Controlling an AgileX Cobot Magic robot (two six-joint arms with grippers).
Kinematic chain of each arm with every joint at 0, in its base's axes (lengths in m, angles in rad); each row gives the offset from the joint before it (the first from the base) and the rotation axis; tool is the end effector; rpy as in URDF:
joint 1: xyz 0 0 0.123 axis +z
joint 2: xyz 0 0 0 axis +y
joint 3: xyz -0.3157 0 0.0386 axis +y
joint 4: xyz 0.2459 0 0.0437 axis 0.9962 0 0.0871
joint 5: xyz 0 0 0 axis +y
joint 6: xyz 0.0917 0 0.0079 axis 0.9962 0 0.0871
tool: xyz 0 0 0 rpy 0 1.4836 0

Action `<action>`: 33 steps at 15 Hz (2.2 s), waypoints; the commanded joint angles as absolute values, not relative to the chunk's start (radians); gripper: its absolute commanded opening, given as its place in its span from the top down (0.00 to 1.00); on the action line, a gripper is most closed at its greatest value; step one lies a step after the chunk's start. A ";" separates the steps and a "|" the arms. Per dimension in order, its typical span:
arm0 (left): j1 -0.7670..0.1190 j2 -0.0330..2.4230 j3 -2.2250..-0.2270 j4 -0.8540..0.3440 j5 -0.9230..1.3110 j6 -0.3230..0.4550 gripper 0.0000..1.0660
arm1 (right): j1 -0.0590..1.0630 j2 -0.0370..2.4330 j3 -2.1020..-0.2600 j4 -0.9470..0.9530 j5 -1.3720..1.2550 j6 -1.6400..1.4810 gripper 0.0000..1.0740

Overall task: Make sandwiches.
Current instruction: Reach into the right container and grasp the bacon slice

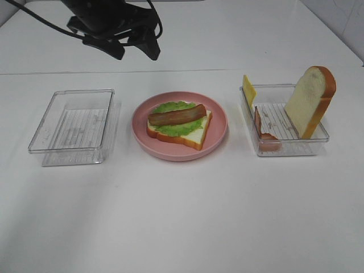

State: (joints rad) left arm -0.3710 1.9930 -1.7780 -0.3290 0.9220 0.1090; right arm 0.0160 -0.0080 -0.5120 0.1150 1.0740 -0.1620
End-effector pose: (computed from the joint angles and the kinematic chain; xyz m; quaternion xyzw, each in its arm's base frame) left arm 0.4204 -0.1890 0.3094 0.1664 0.9406 -0.1835 0.2321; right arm -0.0426 0.0086 0.2781 -0.0787 0.8464 0.0190 0.5263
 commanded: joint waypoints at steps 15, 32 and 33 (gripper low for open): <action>-0.372 1.163 -1.066 0.007 1.287 -0.160 0.30 | 0.010 -0.019 -0.507 0.114 1.065 -0.163 0.25; -0.372 -0.021 -0.541 0.022 1.132 -0.067 0.30 | 0.010 -0.016 -0.507 0.114 1.064 -0.163 0.25; -0.372 -0.030 -0.535 0.022 1.121 -0.058 0.30 | 0.010 -0.004 -0.507 0.114 1.063 -0.163 0.25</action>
